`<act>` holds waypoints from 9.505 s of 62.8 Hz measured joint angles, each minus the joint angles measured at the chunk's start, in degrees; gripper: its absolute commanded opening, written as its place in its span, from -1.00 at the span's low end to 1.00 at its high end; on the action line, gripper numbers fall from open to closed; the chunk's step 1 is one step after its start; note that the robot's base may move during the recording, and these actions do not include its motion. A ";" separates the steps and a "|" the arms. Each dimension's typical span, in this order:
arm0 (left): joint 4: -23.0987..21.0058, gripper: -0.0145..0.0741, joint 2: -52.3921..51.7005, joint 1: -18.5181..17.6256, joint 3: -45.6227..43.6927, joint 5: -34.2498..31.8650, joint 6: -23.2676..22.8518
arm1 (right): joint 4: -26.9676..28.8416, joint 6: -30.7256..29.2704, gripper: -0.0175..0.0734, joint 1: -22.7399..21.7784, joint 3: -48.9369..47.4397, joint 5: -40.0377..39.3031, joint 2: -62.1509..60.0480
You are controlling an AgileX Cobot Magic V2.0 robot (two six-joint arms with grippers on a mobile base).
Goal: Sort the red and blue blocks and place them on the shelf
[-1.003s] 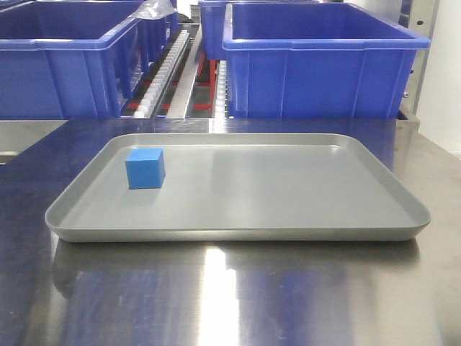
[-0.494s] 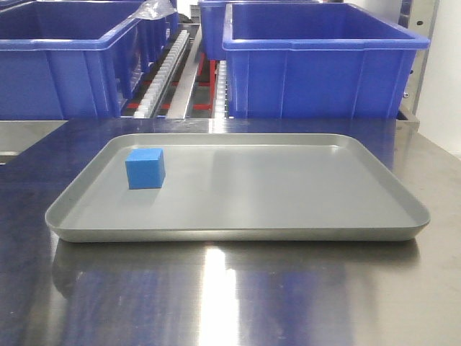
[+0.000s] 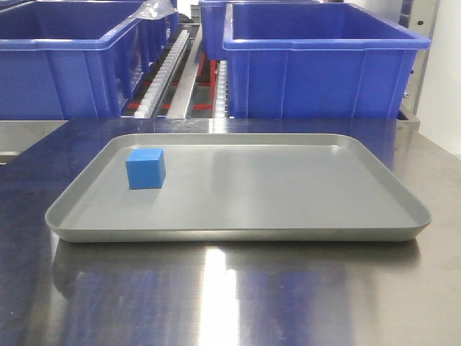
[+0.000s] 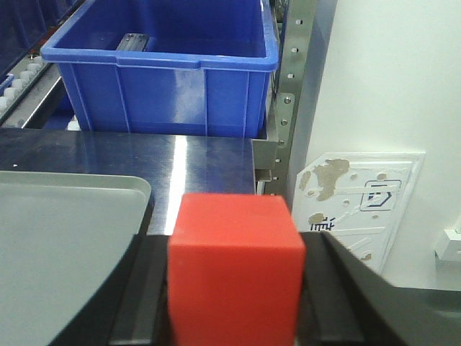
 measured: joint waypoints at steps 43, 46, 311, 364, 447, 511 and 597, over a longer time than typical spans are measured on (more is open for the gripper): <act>-2.92 -0.39 0.00 0.00 0.00 -7.08 0.00 | 0.00 0.00 -0.49 0.00 0.00 0.00 0.00; -3.45 -0.39 0.00 0.00 0.00 -7.70 0.00 | 0.00 0.00 -0.49 0.00 0.00 0.00 0.00; -10.83 -0.39 89.55 -20.41 -79.22 42.61 4.16 | 0.00 0.10 -0.49 0.00 0.00 0.00 0.00; -3.29 -0.39 24.71 -8.38 -22.91 4.31 4.93 | 0.00 0.10 -0.49 0.00 0.00 0.00 0.00; -2.74 -0.39 15.94 0.64 -15.32 -0.47 5.06 | 0.00 0.10 -0.49 0.00 0.00 0.00 0.00; -2.66 -0.39 15.94 0.64 -15.32 -0.47 5.06 | 0.00 0.10 -0.49 0.00 0.00 0.00 0.00; -2.66 -0.39 15.94 0.64 -15.32 -0.47 5.06 | 0.00 0.10 -0.49 0.00 0.00 0.00 0.00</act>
